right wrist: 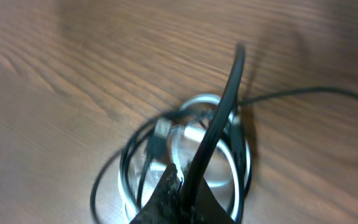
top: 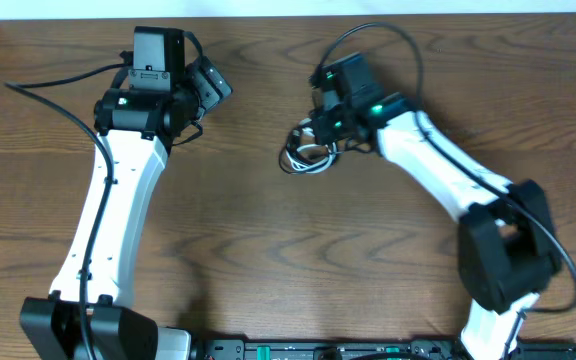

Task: Untangle cables

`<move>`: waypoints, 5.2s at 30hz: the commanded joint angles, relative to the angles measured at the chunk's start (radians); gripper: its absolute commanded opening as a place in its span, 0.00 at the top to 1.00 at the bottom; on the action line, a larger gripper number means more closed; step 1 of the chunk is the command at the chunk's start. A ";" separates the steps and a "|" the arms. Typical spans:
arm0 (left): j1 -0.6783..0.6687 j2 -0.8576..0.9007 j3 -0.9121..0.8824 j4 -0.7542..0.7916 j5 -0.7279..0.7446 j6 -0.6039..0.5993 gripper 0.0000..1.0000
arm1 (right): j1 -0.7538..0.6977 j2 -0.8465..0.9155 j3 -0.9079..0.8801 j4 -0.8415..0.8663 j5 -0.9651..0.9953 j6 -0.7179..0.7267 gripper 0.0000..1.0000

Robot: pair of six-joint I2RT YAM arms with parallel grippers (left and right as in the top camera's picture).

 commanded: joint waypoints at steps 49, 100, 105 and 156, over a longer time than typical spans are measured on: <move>-0.422 0.493 0.006 0.180 0.504 0.618 0.49 | -0.372 0.258 -0.004 -0.200 -0.506 -0.132 0.99; -0.516 0.590 -0.073 0.581 0.561 0.909 0.57 | -0.382 0.095 -0.005 -0.270 -0.409 -0.180 0.99; -0.528 0.590 -0.106 0.653 0.560 0.909 0.59 | -0.382 0.095 -0.005 -0.270 -0.408 -0.180 0.99; -0.273 0.088 -0.103 0.348 0.521 0.608 0.93 | -0.476 0.096 -0.005 -0.293 -0.264 -0.065 0.99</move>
